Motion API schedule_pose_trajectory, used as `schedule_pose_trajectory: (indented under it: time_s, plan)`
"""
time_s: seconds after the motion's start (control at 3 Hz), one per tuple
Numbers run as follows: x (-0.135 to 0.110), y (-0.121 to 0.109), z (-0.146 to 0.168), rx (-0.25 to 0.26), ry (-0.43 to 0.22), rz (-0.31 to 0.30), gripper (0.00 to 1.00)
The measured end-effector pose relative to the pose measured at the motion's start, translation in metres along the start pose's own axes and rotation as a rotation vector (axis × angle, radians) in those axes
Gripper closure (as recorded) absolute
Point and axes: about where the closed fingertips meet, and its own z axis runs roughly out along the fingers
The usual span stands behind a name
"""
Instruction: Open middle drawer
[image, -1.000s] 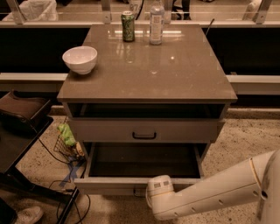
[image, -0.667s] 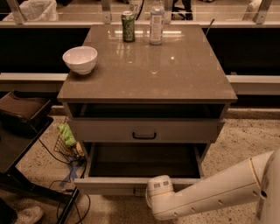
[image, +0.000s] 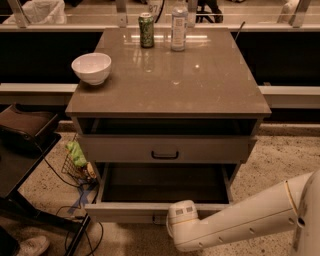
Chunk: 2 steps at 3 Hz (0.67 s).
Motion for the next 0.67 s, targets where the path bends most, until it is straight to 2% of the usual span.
schedule_pose_trajectory:
  time_s: [0.33, 0.67]
  plan:
    - [0.0, 0.0, 0.0, 0.0, 0.0, 0.0, 1.0]
    - [0.0, 0.0, 0.0, 0.0, 0.0, 0.0, 0.86]
